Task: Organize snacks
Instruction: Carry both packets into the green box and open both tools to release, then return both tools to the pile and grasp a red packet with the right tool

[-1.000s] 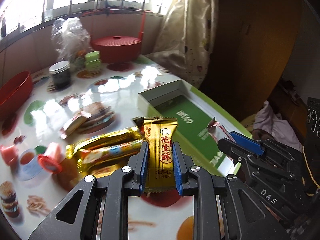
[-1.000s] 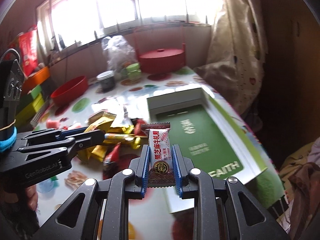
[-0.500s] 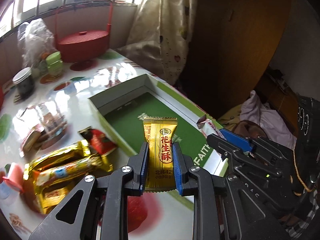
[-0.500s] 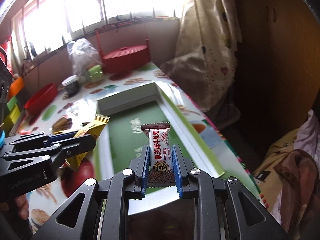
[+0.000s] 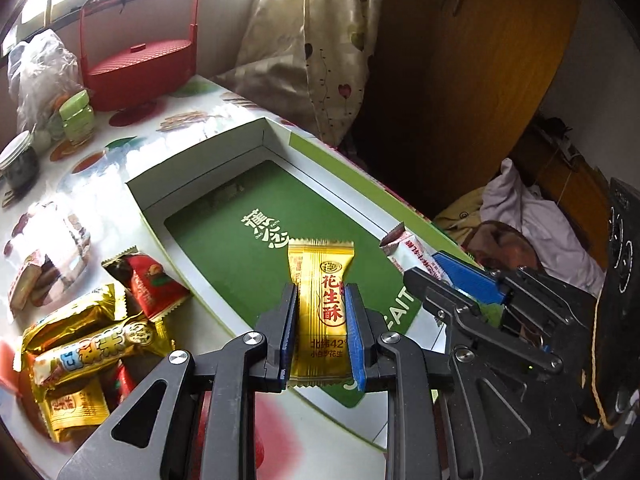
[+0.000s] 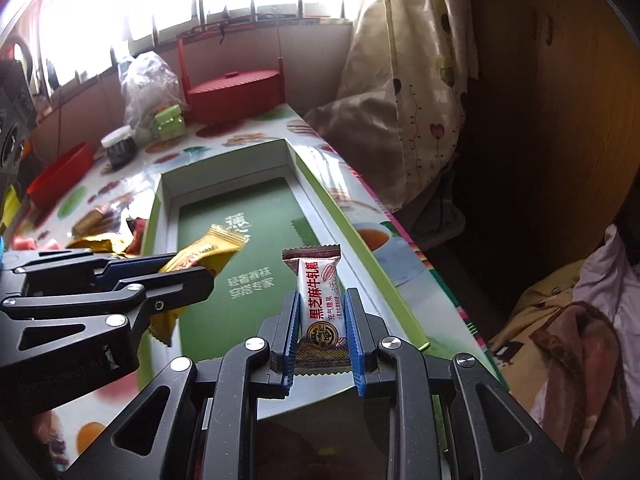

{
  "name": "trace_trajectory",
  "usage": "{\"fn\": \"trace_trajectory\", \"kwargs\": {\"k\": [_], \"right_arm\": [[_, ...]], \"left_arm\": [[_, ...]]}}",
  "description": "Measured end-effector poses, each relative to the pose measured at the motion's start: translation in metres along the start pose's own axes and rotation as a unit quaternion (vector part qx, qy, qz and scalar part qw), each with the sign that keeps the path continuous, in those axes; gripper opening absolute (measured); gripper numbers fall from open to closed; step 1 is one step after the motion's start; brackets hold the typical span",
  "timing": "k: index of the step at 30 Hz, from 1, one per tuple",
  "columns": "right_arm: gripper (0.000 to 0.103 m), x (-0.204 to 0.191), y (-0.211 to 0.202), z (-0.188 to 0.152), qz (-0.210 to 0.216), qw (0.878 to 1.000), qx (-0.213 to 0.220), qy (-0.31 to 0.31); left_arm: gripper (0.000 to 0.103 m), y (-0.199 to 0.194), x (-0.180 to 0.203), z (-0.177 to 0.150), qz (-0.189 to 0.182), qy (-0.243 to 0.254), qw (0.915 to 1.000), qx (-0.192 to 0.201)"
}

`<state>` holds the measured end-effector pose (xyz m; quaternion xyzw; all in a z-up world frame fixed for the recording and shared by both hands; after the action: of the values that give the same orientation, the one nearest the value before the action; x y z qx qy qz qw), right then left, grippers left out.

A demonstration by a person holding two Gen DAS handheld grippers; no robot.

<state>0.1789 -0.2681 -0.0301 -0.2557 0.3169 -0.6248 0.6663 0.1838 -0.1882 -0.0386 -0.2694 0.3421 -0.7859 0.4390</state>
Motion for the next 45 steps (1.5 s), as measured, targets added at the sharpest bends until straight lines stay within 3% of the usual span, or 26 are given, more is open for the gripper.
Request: {"fn": "trace_trajectory", "kwargs": {"k": [16, 22, 25, 28, 33, 45], "right_arm": [[0.022, 0.010, 0.006, -0.001, -0.003, 1.000, -0.006, 0.007], [0.028, 0.011, 0.002, 0.000, -0.006, 1.000, -0.002, 0.010], [0.030, 0.013, -0.002, 0.000, -0.008, 1.000, 0.002, 0.014], [0.032, 0.012, -0.005, 0.000, -0.010, 1.000, 0.004, 0.015], [0.033, 0.011, -0.013, 0.000, -0.008, 1.000, 0.011, 0.024], [0.039, -0.012, -0.038, -0.001, 0.014, 0.999, 0.030, 0.031]], "left_arm": [[0.024, 0.015, 0.004, -0.004, -0.005, 0.003, 0.9998, -0.019], [0.025, 0.012, 0.002, -0.005, -0.012, -0.004, 0.9998, -0.017], [0.035, 0.009, 0.002, -0.006, -0.014, -0.008, 0.9997, -0.015], [0.037, 0.004, 0.004, -0.008, -0.018, -0.011, 0.9997, -0.010], [0.037, -0.011, 0.004, -0.009, -0.014, -0.010, 0.9999, 0.002], [0.038, -0.057, -0.018, -0.022, 0.037, -0.018, 0.9986, 0.033]]}}
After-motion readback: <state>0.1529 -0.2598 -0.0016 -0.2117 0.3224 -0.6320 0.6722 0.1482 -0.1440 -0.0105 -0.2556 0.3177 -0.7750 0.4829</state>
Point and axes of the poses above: each gripper's, at about its wrist camera, not at the fingertips, and y roughly the way its jaws point, x to its right, z to its top, the point moved 10 cm from there along y, roughly the way its jaws point, and after that the axes turned 9 degrees about y, right-handed, at the moved point
